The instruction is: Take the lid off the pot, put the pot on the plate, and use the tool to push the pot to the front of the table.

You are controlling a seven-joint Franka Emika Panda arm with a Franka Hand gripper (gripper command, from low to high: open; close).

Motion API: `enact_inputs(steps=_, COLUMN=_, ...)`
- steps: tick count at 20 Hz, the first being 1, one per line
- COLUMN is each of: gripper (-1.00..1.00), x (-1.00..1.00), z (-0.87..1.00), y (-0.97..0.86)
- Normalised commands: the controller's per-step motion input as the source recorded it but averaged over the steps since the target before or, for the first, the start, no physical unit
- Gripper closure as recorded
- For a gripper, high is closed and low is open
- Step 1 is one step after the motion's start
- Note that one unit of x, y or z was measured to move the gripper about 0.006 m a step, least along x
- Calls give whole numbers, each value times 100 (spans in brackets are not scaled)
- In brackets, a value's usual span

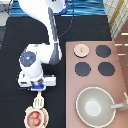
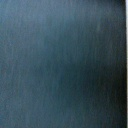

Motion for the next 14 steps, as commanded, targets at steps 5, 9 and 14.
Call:
enact_inputs(steps=5, gripper=100, x=-92, z=56, y=17)
enact_inputs(steps=9, gripper=100, x=-91, z=46, y=5)
enact_inputs(steps=14, gripper=100, x=-88, z=43, y=3)
